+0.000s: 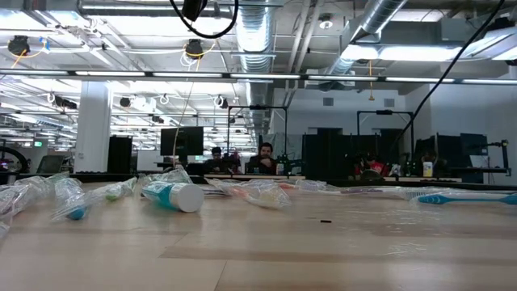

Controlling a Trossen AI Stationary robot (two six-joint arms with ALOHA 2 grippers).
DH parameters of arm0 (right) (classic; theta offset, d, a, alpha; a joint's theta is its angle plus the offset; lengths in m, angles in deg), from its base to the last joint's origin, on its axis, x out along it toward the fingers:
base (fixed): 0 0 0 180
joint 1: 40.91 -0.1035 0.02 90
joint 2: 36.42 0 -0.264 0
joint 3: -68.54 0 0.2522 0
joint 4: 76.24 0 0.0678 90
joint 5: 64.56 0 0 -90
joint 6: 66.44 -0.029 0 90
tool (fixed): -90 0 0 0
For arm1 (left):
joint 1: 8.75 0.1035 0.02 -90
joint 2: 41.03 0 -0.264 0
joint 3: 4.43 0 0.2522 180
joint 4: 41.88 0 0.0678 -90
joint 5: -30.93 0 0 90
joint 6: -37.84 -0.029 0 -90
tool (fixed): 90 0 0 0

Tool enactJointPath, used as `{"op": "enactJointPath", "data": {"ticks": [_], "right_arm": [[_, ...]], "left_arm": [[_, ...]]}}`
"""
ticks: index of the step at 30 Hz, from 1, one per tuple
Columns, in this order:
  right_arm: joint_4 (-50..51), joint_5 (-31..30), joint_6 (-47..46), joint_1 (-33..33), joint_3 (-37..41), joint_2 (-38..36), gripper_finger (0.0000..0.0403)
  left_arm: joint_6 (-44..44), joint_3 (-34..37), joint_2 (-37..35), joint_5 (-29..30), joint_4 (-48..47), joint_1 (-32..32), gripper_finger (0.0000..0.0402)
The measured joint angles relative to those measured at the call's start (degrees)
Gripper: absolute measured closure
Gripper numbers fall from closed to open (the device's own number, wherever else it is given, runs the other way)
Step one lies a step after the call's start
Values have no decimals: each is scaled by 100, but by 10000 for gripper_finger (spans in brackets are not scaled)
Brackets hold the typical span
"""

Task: Pick & Place toothbrushing station
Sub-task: Put the right blue mouthwash bottle into the black organizer

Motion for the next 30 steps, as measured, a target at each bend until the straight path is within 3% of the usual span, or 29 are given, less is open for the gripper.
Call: {"op": "enactJointPath", "data": {"ticks": [30], "right_arm": [[81,22,105,15,0,0,274]], "left_arm": [[1,0,0,0,-1,0,243]]}}
